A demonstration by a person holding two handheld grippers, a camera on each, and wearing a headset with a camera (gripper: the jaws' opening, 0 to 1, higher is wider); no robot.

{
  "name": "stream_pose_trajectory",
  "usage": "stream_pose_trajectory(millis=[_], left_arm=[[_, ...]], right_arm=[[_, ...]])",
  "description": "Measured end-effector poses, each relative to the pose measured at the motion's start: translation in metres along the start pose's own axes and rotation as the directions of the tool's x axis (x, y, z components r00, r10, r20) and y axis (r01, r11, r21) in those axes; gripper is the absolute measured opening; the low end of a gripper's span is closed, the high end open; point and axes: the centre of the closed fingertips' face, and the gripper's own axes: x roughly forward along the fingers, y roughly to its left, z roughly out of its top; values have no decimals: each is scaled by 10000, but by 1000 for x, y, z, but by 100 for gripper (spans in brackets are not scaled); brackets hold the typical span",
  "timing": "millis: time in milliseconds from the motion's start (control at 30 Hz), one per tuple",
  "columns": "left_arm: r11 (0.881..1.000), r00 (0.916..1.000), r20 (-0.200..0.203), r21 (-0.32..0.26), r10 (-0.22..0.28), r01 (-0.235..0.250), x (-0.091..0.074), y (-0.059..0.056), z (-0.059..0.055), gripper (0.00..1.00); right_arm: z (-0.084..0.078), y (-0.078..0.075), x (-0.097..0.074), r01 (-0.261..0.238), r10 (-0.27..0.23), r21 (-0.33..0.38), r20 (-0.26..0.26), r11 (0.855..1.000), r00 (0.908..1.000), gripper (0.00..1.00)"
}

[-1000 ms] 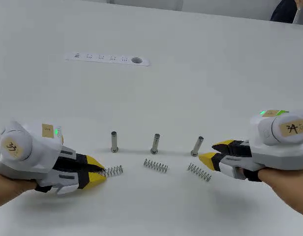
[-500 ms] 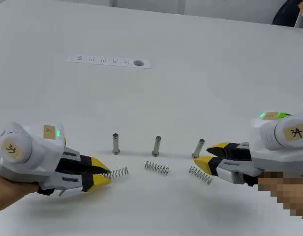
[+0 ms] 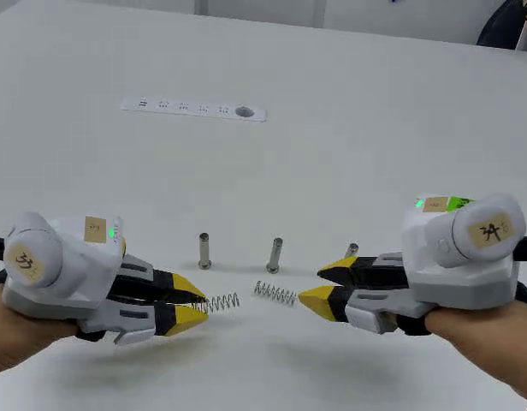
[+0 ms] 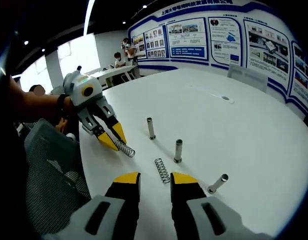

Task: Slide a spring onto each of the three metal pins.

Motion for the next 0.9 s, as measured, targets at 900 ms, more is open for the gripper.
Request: stream_pose_trajectory(millis=[900], left_arm=[[9926,9952,527,935,-827,775,8,-28,37,10]], right_arm=[[5,45,20,-1681,1663,-1101,-246,9796,9858,20]])
